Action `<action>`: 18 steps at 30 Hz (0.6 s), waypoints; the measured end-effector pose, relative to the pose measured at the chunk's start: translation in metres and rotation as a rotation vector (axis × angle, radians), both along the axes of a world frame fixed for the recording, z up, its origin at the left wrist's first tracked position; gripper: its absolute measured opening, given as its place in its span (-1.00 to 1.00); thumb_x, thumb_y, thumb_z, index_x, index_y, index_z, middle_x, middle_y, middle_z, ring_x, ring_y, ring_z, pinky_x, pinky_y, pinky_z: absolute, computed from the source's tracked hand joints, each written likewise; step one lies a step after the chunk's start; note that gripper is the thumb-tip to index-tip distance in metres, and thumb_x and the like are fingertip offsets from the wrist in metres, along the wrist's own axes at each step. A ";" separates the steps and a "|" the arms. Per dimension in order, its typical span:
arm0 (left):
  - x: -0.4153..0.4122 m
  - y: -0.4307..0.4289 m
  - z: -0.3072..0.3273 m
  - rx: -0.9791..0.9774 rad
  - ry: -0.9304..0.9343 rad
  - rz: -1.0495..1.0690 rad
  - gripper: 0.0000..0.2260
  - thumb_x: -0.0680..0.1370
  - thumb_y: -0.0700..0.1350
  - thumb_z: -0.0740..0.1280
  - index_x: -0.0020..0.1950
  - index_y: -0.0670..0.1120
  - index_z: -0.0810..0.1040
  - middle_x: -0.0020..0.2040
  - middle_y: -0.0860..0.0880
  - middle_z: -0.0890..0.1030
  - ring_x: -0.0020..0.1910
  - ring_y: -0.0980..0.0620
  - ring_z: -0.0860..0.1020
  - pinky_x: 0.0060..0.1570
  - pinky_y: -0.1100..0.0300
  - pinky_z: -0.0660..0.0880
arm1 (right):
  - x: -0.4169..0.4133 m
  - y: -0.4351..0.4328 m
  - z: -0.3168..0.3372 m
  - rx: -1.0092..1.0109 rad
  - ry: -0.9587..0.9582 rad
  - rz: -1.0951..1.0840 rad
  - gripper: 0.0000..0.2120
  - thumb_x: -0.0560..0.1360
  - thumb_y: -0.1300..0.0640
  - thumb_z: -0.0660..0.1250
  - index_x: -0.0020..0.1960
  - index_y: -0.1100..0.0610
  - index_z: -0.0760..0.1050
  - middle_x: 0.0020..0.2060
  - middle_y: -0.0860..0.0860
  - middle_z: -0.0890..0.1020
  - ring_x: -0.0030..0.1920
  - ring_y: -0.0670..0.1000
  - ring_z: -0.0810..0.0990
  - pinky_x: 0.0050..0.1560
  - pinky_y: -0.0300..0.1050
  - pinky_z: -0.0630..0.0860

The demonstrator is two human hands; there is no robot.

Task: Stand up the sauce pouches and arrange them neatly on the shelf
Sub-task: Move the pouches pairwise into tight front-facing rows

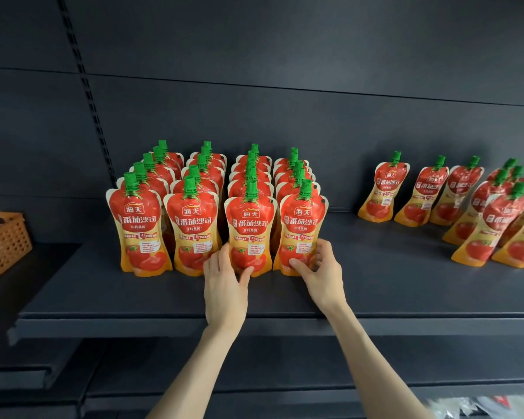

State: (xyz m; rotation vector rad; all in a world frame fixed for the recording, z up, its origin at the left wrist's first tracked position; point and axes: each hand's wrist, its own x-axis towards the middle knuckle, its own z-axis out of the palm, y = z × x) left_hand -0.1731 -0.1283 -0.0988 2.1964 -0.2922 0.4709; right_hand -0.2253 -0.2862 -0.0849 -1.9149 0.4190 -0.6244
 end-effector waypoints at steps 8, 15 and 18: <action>0.001 -0.001 0.000 0.013 0.023 -0.001 -0.45 0.47 -0.02 0.41 0.39 -0.13 0.32 0.27 -0.11 0.46 0.32 -0.07 0.37 0.18 0.05 0.44 | 0.002 -0.002 0.000 -0.002 0.011 0.029 -0.56 0.47 0.13 0.40 0.26 0.11 0.31 0.07 -0.11 0.53 -0.01 -0.18 0.52 -0.14 -0.48 0.44; 0.001 -0.001 0.000 0.021 0.027 0.005 -0.45 0.47 -0.01 0.40 0.39 -0.13 0.31 0.28 -0.11 0.45 0.32 -0.07 0.37 0.17 0.05 0.45 | 0.001 -0.001 0.001 -0.002 0.019 0.029 -0.57 0.48 0.12 0.39 0.27 0.10 0.30 0.07 -0.11 0.51 0.03 -0.15 0.50 -0.09 -0.44 0.42; 0.001 -0.001 -0.001 0.022 0.027 0.004 -0.46 0.48 -0.01 0.40 0.39 -0.13 0.31 0.28 -0.11 0.45 0.32 -0.07 0.37 0.17 0.04 0.45 | 0.002 -0.001 0.001 -0.003 0.021 0.025 -0.57 0.48 0.12 0.39 0.27 0.10 0.29 0.07 -0.11 0.51 0.03 -0.15 0.50 -0.10 -0.45 0.42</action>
